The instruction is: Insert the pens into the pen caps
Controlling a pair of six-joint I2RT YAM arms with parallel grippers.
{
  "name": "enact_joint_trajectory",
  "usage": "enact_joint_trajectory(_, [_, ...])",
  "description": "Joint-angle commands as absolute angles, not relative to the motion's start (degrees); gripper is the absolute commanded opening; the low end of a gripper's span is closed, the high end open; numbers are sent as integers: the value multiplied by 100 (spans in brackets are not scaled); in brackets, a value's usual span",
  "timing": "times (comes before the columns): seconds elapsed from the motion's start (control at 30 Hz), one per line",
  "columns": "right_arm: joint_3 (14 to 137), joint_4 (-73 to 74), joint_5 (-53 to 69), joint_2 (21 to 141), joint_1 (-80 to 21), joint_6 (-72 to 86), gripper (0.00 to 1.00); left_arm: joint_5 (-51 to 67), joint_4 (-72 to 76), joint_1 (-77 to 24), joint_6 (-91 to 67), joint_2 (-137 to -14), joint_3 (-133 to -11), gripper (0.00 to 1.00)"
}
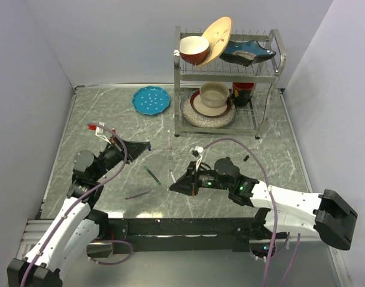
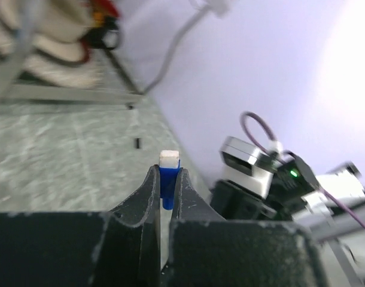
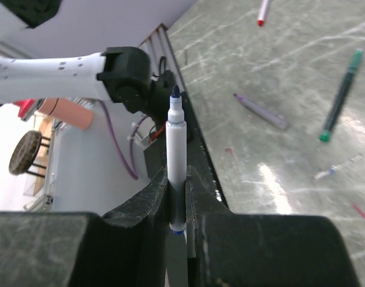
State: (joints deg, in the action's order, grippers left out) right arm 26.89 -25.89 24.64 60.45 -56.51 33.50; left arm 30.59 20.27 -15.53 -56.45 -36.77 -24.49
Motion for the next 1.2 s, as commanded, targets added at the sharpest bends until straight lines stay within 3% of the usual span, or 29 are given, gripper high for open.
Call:
enact_joint_trajectory(0.0, [3120, -3164, 2330, 6055, -5906, 3226, 0, 3630, 3468, -1836, -5904, -3525, -2295, 1])
enact_joint_trajectory(0.13, [3313, -3156, 2206, 6284, -6020, 3208, 0, 3367, 4534, -2126, -6433, -3472, -1715, 1])
enact_joint_trajectory(0.33, [3463, -3339, 2048, 6574, -6117, 3287, 0, 2980, 4860, -2452, -6469, -3366, -1512, 1])
enact_joint_trajectory(1.17, [3832, -3533, 1837, 6952, -6196, 3454, 0, 2575, 4720, -2575, -6548, -3234, -1310, 1])
